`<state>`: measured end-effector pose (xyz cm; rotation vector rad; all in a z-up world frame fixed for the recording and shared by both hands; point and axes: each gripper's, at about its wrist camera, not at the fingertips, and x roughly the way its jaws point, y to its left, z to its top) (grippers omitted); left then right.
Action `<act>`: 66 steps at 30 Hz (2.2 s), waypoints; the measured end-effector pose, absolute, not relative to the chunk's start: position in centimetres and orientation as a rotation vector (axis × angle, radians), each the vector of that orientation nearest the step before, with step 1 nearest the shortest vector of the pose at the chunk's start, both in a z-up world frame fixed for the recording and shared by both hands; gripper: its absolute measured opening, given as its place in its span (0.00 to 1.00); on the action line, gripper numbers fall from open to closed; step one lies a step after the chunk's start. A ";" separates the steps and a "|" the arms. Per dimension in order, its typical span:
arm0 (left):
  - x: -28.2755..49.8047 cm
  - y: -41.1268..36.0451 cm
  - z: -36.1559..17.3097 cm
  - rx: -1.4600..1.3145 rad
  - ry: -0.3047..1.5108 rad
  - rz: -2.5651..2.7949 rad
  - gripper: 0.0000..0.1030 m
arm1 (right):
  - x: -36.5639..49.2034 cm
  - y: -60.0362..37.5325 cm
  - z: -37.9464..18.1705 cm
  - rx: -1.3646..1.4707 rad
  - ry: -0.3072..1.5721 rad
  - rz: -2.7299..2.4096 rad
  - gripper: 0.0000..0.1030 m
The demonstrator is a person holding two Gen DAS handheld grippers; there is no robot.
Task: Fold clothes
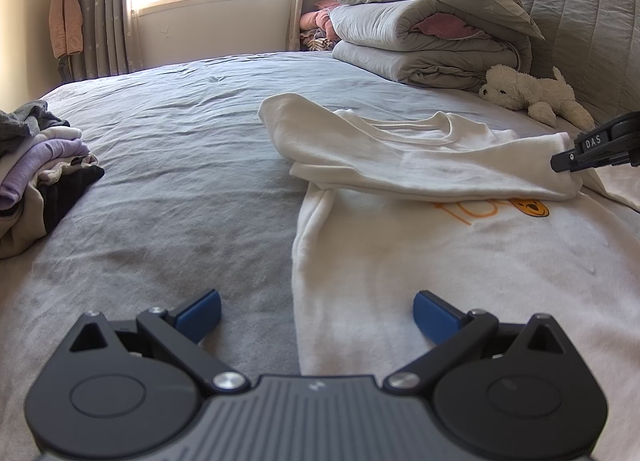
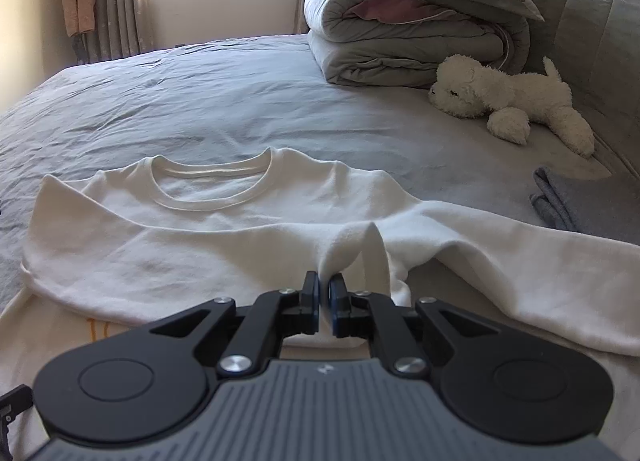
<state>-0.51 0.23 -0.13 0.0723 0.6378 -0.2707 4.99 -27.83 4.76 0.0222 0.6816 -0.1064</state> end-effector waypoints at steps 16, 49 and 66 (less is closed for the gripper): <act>-0.5 0.2 -0.1 0.073 0.637 -0.271 1.00 | 4.3 -28.0 5.5 0.050 0.676 -0.078 0.07; -0.5 0.3 -0.2 0.073 0.634 -0.272 1.00 | 4.9 -30.7 6.5 0.089 0.727 -0.082 0.08; 1.0 0.8 0.9 0.078 0.678 -0.297 1.00 | 6.5 -31.7 4.9 0.038 0.812 -0.034 0.10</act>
